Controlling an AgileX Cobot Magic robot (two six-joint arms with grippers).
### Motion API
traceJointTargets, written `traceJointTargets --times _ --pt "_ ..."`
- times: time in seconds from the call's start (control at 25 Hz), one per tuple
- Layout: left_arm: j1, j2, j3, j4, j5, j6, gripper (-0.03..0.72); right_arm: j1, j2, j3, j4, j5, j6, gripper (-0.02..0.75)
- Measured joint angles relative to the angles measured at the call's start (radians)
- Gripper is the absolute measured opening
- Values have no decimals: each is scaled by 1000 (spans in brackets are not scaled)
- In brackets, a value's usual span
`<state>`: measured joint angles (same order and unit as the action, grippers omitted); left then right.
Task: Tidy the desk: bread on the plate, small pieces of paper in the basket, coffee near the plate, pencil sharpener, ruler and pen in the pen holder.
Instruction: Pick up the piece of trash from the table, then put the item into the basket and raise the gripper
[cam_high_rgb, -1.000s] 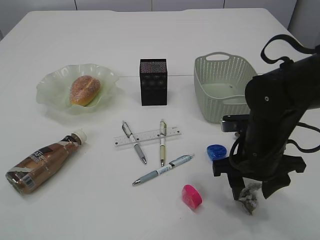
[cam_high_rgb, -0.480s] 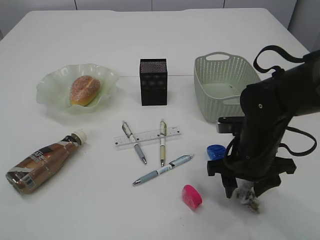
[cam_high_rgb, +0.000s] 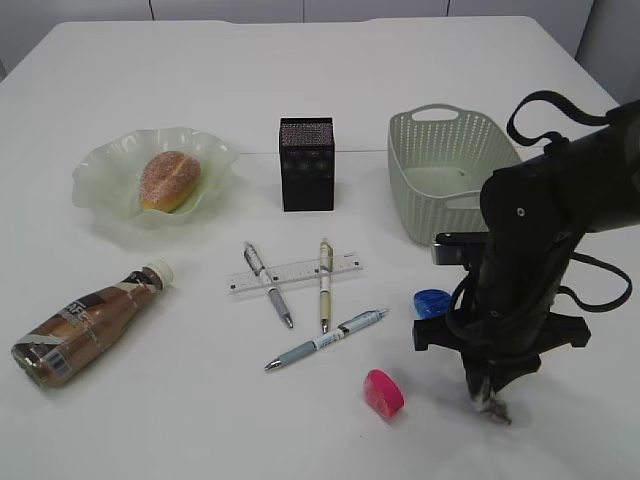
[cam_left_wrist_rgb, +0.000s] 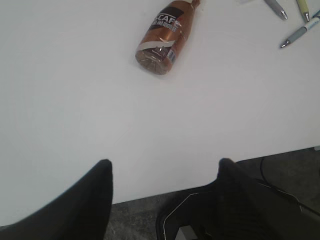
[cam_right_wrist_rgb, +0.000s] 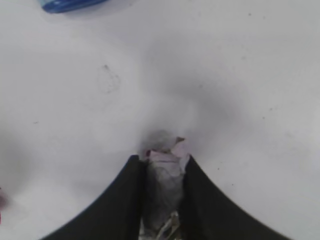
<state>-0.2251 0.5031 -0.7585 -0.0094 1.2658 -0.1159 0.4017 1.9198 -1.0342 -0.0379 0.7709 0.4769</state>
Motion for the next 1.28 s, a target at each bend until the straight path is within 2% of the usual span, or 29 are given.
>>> traceJointTargets --times 0.12,0.2,0.68,0.84,1.04,1.28 --pt "0 0 0 0 0 0 469 0 0 0 0 0 2 60" --pt "0 0 0 0 0 0 469 0 0 0 0 2 -8 13" --pt "0 0 0 9 0 -2 469 0 -78 -129 3 179 -66 13" --pt "0 0 0 9 0 -2 469 1 -122 -257 -23 229 -91 13" --pt "0 0 0 9 0 -2 469 -1 -122 -453 -143 258 -92 13" --pt "0 0 0 9 0 -2 469 -63 -78 -665 -205 268 -85 13"
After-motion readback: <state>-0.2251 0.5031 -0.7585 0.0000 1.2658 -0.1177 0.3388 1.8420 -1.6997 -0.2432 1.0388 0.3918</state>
